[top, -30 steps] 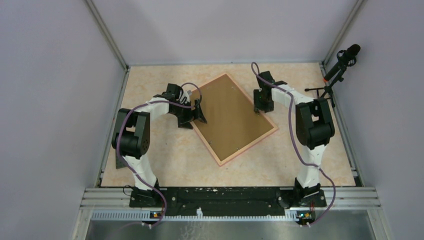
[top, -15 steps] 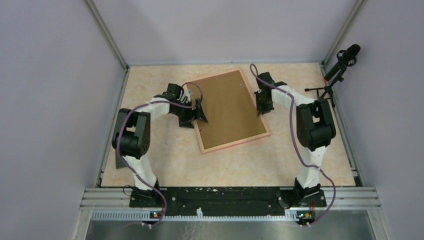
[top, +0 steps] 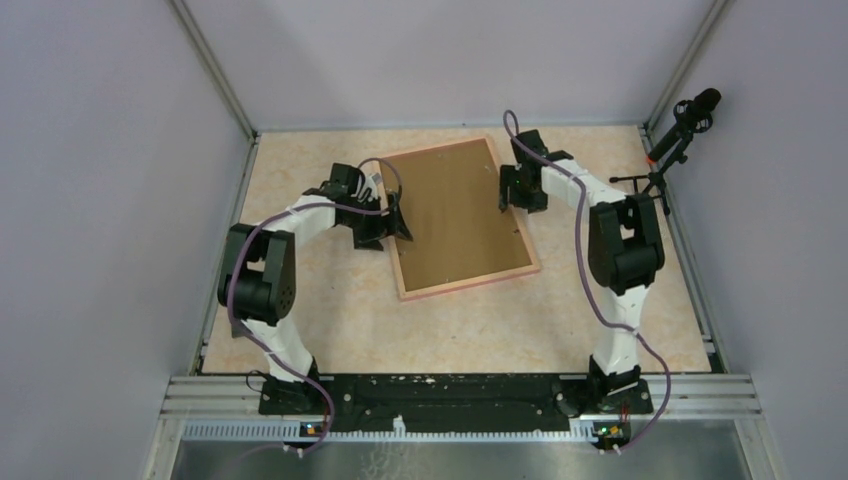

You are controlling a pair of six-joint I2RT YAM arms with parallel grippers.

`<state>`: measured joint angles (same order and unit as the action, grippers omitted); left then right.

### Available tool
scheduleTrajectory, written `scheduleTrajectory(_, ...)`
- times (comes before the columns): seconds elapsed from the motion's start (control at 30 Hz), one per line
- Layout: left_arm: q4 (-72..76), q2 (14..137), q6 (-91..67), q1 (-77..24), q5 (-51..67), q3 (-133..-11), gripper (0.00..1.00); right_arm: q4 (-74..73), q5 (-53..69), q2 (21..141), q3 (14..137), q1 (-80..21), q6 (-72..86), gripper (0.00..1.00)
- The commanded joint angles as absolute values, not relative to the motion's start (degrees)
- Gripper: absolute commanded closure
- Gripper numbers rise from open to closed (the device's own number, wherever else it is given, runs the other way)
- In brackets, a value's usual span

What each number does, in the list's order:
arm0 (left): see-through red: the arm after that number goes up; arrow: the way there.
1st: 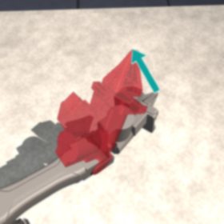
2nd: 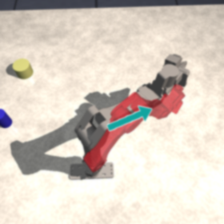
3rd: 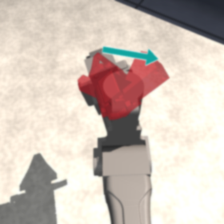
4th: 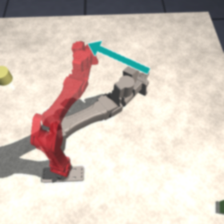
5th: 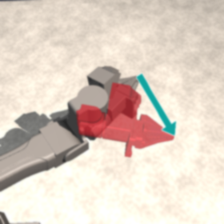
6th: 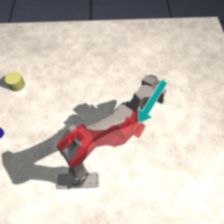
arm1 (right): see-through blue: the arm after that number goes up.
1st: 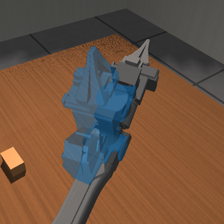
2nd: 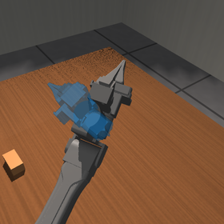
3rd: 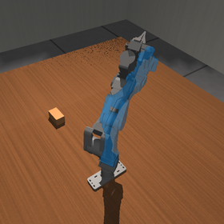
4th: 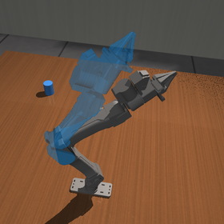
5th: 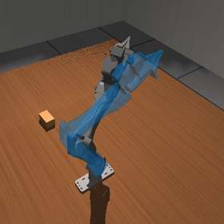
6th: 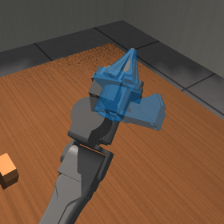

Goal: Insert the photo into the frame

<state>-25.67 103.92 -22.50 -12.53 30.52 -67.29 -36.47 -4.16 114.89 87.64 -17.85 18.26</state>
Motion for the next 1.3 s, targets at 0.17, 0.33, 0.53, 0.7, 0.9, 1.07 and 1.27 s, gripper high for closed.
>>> scheduleTrajectory(0.17, -24.7, 98.6, -21.1, -12.7, 25.2, -67.1, 0.01, -36.9, -10.1, 122.0, 95.3, -17.6, 26.0, 0.54)
scheduleTrajectory(0.33, -24.9, 98.5, -21.2, -12.7, 24.7, -67.2, 0.01, -38.0, -12.8, 120.9, 92.2, -17.5, 31.0, 0.85)
scheduleTrajectory(0.53, -24.8, 98.2, -21.4, -12.7, 25.1, -67.2, 0.01, -34.1, -8.3, 114.2, 79.8, -18.0, 42.8, 1.00)
scheduleTrajectory(0.7, -24.6, 98.0, -21.6, -12.8, 25.0, -67.0, 0.01, -21.6, -4.7, 102.8, 62.5, -20.0, 55.8, 1.00)
scheduleTrajectory(0.9, -24.5, 97.9, -21.7, -12.7, 25.6, -66.9, 0.01, -21.1, -1.4, 101.8, 63.1, -21.7, 53.5, 0.74)
scheduleTrajectory(1.07, -24.5, 97.4, -21.8, -12.7, 25.8, -66.9, 0.01, -25.7, -4.0, 102.7, 70.0, -18.4, 42.9, 0.37)
scheduleTrajectory(1.27, -24.2, 97.2, -22.0, -12.7, 26.8, -66.9, 0.01, -28.3, -6.6, 107.4, 79.8, -14.4, 33.9, 0.15)
